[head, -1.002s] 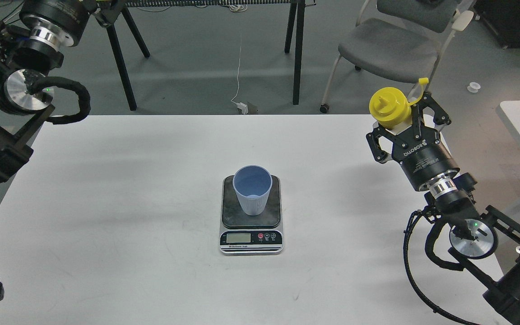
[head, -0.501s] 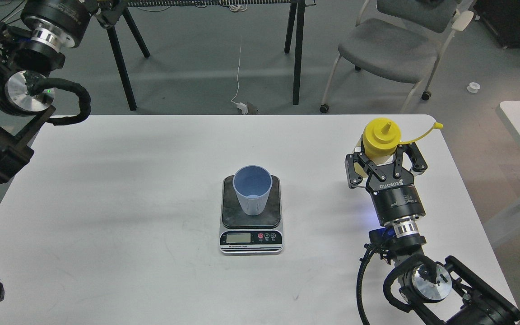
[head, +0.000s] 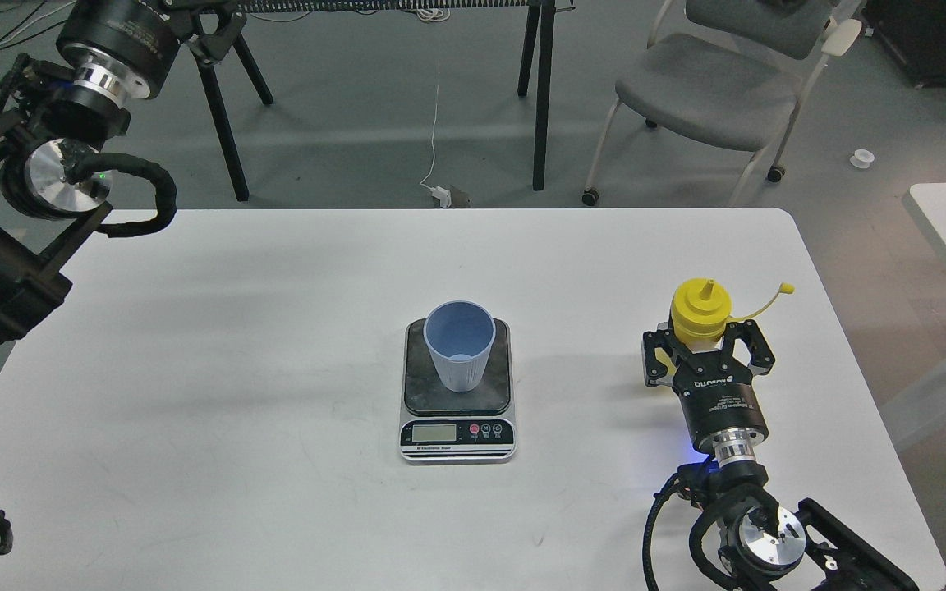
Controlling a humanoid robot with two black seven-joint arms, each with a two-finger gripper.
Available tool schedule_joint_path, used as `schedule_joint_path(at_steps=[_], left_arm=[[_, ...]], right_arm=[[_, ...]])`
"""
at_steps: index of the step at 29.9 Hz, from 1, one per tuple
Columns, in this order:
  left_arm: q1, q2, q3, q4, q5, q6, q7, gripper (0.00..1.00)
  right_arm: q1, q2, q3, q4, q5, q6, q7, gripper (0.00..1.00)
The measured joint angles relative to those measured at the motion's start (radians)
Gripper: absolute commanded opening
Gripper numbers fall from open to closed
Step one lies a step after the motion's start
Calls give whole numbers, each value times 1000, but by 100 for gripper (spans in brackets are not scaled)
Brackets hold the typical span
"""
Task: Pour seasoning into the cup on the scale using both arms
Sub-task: 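Lower the yellow bottle back onto the table and release it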
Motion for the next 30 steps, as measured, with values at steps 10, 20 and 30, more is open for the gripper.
schedule_joint_path(at_steps=[10,20,30], left_arm=[[-3,7,0,1,0,-3,0,100],[-3,4,0,1,0,-4,0,100],[-1,7,0,1,0,-6,-2,99]], right_arm=[[4,24,-15,-30,-1,0,-1,55],[-14,19,-18,-14,-1,0,-2,95],[-86,1,-16,46,-1,0,6,98]])
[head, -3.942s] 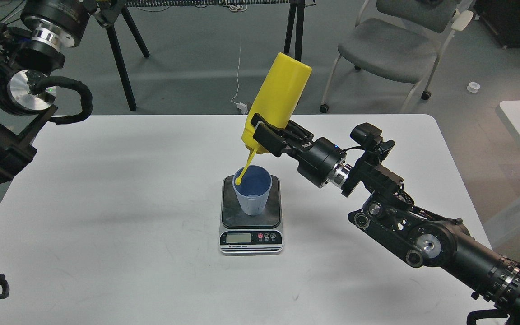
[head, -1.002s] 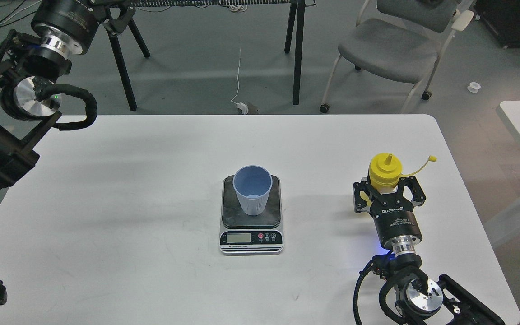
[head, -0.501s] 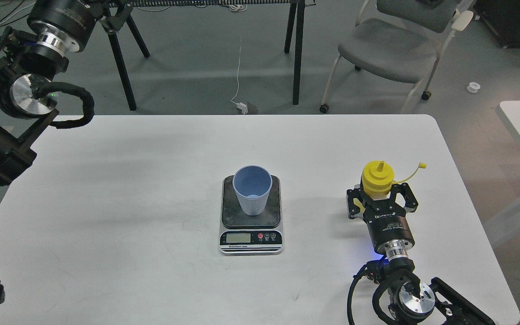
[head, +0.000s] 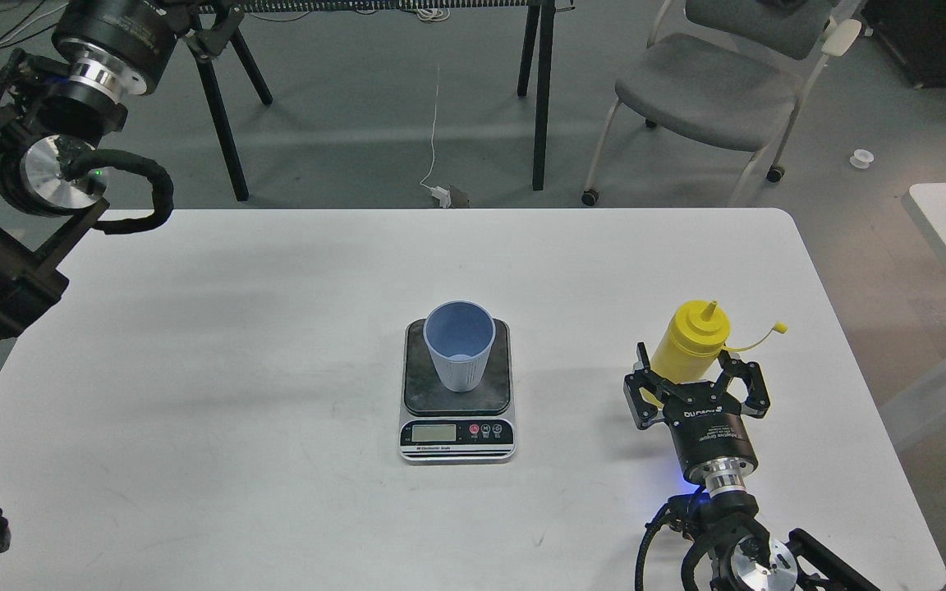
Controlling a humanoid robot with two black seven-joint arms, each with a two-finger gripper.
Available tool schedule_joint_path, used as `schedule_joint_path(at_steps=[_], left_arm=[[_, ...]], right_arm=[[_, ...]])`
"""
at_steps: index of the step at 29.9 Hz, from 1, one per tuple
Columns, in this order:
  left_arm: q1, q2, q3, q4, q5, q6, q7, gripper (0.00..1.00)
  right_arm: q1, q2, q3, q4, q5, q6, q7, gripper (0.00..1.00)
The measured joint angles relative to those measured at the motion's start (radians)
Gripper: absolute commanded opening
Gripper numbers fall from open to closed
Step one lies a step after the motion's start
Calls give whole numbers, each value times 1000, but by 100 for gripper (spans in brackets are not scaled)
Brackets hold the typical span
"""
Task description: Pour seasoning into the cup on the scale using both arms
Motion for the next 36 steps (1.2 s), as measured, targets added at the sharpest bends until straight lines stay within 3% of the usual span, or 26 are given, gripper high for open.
schedule_joint_path(at_steps=[12,17,23,27,31,36], left_arm=[[3,0,-2,0,0,-3,0,100],[3,7,-2,0,-1,-5,0,100],[6,7,-7,3,-2,-4,0,100],[10,4,-8,11,-3,-3,0,99],[11,7,-9,16,-6,-4,9,99],[55,10,-24,54,-18,-30,27,100]], right_arm=[[-168,-84,-2,162,-16,0,4,98],[-218,-261,20,303,-105,0,5,98],[-187,-477,106,343,-140,0,5,100],[-92,-522,194,263,-142,0,4,100],[74,-524,226,72,-142,0,1,100],[243,-522,224,-88,-140,0,-37,100]])
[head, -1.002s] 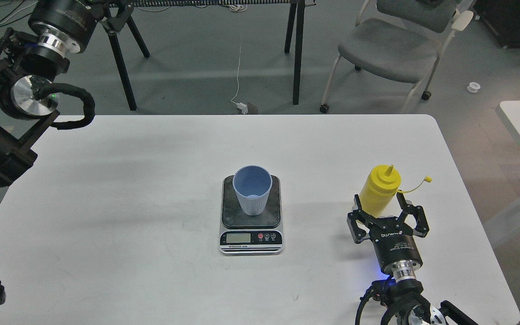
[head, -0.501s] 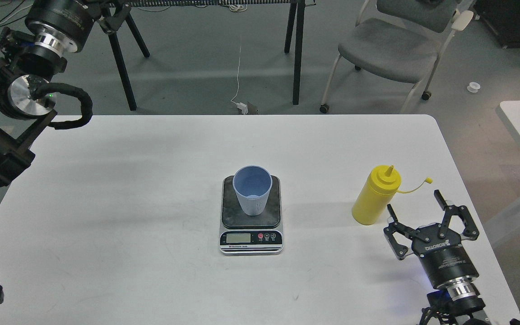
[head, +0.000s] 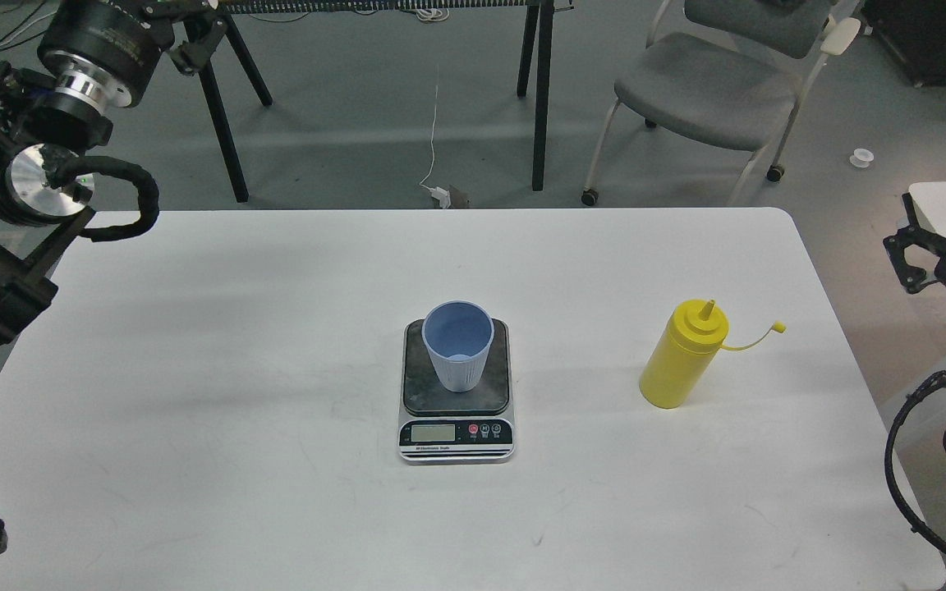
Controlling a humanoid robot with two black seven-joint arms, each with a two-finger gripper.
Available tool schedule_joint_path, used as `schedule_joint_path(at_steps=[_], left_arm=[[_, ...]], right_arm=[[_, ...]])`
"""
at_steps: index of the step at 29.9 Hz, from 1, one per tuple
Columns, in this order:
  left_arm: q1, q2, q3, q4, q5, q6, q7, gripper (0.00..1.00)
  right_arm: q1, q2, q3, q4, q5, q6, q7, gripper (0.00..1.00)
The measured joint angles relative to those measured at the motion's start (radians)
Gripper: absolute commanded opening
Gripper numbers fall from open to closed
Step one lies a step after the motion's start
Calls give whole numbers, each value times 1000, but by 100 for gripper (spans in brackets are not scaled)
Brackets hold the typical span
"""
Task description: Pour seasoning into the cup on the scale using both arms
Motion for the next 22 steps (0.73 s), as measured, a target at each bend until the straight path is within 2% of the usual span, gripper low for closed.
schedule_joint_path(at_steps=[4,7,15,22], left_arm=[[103,-1,-89,7,-16,-64,5,100],[167,-11,-153,18,-20,-81,6,100],[298,-40,-244,43,-56,-119,1,100],[345,-42,-267,44,-69,-136,-2,100]], right_arm=[[111,29,-1,-67,12,0,-88,100],[181,65,-1,-109,18,0,-122,100],[370,150,-3,-299,28,0,-131,100],[418,158,-33,-331,29,0,-129,100]])
